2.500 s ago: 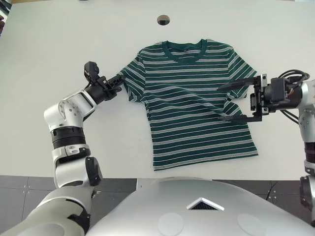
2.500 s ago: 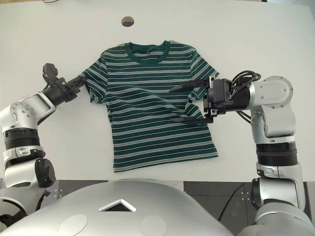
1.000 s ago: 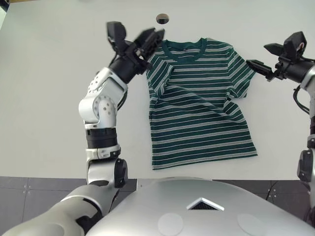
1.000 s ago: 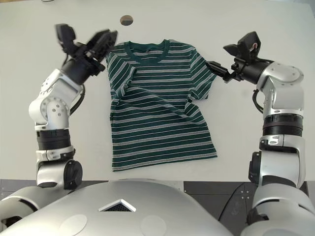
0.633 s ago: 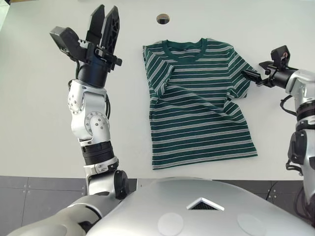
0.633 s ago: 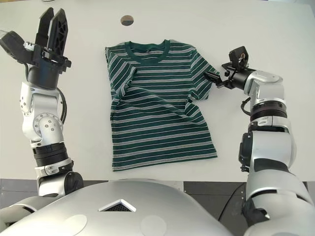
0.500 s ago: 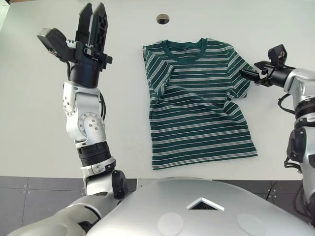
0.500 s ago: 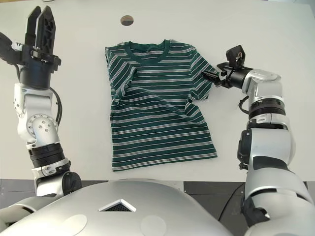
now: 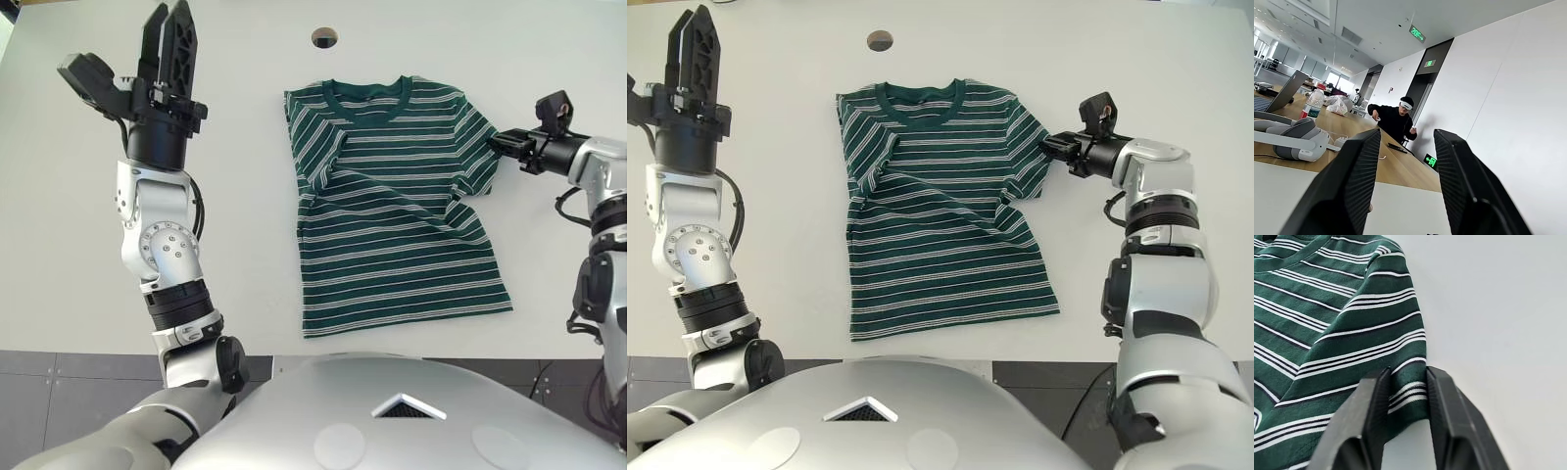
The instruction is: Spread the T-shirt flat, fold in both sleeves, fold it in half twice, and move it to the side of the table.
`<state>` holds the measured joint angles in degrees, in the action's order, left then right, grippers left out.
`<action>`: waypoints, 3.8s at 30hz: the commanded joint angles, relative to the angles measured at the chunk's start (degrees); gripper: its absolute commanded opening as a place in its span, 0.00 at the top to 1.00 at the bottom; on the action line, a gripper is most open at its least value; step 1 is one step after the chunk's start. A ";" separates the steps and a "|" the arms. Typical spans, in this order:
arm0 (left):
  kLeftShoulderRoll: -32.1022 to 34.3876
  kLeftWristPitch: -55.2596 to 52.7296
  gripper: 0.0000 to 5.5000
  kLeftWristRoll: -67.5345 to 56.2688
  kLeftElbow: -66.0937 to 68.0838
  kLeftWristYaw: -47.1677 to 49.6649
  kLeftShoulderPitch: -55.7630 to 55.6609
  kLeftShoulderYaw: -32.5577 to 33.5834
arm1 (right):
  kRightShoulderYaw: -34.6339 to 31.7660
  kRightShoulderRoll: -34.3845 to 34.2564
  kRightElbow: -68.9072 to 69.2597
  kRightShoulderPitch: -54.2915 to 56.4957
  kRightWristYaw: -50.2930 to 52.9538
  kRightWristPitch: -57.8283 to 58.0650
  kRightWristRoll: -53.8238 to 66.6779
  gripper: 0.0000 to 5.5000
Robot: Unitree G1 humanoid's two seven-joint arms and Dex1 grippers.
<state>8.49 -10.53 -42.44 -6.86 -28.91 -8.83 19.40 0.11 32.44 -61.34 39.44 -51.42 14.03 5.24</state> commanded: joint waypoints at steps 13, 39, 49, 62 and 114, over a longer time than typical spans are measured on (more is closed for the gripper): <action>-0.40 -2.45 0.63 -3.21 -4.33 6.41 -2.50 0.25 | -1.48 1.82 9.25 1.19 -2.60 5.98 1.00 0.98; -0.77 -3.51 0.63 -6.96 -1.89 5.16 -0.77 -0.05 | 5.21 -12.48 27.86 -0.74 2.71 19.51 3.21 0.98; -0.51 -3.79 0.63 -8.70 -0.34 4.58 -0.98 0.83 | 3.29 -18.47 21.41 0.70 8.90 17.39 3.40 0.94; -0.94 -4.22 0.63 -9.57 0.56 4.18 -0.65 0.66 | 3.72 -16.03 31.90 -2.75 5.35 21.74 4.86 0.75; 43.20 46.66 0.45 75.38 -11.43 -18.52 31.27 -41.38 | 18.25 33.05 39.47 -45.60 -13.70 -84.51 -13.98 0.54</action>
<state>50.87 39.52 27.11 -21.42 -44.51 22.02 -20.17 16.28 67.07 -20.86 -5.83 -65.55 -72.27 -4.30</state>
